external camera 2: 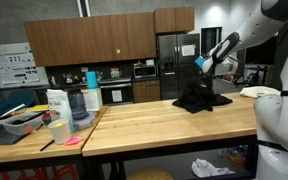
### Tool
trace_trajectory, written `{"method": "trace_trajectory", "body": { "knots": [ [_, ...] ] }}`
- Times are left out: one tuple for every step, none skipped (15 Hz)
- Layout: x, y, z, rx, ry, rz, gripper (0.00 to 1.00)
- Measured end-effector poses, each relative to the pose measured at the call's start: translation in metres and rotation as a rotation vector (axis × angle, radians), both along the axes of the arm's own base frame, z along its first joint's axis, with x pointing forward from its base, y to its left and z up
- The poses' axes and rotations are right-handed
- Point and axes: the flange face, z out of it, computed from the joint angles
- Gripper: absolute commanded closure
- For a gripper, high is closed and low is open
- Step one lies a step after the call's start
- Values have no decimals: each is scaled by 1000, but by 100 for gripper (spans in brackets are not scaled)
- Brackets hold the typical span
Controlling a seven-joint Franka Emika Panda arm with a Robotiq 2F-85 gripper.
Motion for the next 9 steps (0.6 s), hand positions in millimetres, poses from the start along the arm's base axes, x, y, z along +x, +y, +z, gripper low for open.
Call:
{"method": "trace_trajectory", "body": {
  "knots": [
    [0, 0, 0, 0, 0, 0, 72],
    [0, 0, 0, -1, 0, 0, 71],
    [0, 0, 0, -1, 0, 0, 71],
    [0, 0, 0, -1, 0, 1, 71],
    [0, 0, 0, -1, 0, 1, 71],
    [0, 0, 0, -1, 0, 1, 71],
    [0, 0, 0, -1, 0, 1, 71],
    [0, 0, 0, -1, 0, 1, 71],
    [0, 0, 0, -1, 0, 1, 71]
  ]
}}
